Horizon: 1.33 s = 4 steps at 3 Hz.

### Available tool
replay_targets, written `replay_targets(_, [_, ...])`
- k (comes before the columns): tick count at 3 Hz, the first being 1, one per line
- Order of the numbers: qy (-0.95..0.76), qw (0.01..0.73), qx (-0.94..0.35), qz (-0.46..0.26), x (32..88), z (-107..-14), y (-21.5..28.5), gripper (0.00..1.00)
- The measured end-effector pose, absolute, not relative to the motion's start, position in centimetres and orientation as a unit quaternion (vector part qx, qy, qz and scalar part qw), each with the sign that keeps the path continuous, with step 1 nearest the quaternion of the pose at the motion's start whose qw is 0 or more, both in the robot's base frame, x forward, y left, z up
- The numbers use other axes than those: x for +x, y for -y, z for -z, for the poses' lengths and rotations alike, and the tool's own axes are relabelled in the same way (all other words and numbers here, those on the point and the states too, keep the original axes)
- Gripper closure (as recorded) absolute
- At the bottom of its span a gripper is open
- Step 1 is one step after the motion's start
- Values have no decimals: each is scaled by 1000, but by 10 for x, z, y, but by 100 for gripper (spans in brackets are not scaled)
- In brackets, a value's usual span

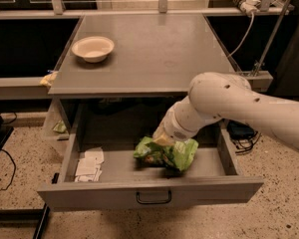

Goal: Pick green rice chip bag from top drawer and place on counter

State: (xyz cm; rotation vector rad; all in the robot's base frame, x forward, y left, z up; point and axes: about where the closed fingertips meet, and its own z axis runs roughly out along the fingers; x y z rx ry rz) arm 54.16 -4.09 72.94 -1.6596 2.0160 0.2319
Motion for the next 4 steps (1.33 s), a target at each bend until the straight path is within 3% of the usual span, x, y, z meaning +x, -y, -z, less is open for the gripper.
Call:
replay_targets(1, [-744,252,-612,-95,551,-715,37,12])
replay_targets(3, [-748,232,-612,-108,556,-687,33,7])
replay_targets(4, [-751,221,-613,-108,556,-674,34,11])
